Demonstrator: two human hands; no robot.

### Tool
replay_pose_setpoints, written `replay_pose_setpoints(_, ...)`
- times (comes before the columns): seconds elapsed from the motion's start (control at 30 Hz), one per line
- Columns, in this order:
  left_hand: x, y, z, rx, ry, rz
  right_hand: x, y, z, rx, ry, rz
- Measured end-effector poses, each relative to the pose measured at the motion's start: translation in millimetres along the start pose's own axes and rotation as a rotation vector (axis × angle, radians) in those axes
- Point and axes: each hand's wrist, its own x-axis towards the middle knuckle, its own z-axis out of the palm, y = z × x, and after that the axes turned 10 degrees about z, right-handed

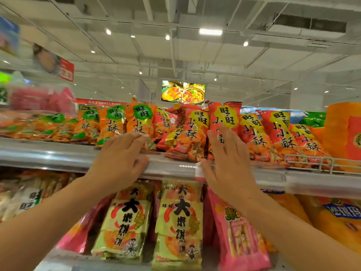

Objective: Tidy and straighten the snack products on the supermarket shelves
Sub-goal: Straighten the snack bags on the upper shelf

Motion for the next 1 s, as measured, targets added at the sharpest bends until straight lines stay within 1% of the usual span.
replay_pose_setpoints(0.07, -32, -26, -9, 0.056, -0.083, -0.055, -5, -39, 8, 0.109, -0.072, -0.113)
replay_pose_setpoints(0.17, -75, -65, -31, 0.142, -0.212, -0.090, -5, -114, 23, 0.309, -0.204, -0.257)
replay_pose_setpoints(0.27, -121, -101, -61, 0.200, -0.285, -0.150, 1, -191, 36, 0.447, -0.266, -0.397)
replay_pose_setpoints(0.37, -172, -137, -96, 0.225, -0.283, -0.239, 8, -266, 53, 0.503, -0.310, -0.494)
replay_pose_setpoints(0.5, -237, -190, -133, 0.245, -0.298, -0.356, 21, -357, 87, 0.455, -0.388, -0.556)
replay_pose_setpoints(0.6, -275, -241, -160, 0.247, -0.309, -0.409, 44, -427, 110, 0.381, -0.370, -0.555)
replay_pose_setpoints(0.67, -295, -277, -175, 0.234, -0.321, -0.433, 57, -466, 122, 0.341, -0.367, -0.508)
replay_pose_setpoints(0.73, -310, -312, -185, 0.225, -0.318, -0.442, 62, -494, 136, 0.287, -0.412, -0.443)
replay_pose_setpoints(0.8, -318, -344, -189, 0.201, -0.300, -0.444, 60, -511, 148, 0.202, -0.449, -0.388)
replay_pose_setpoints(0.9, -318, -387, -183, 0.172, -0.281, -0.425, 54, -519, 162, 0.074, -0.410, -0.369)
replay_pose_setpoints(1.0, -308, -427, -171, 0.154, -0.254, -0.377, 60, -525, 167, 0.099, -0.387, -0.352)
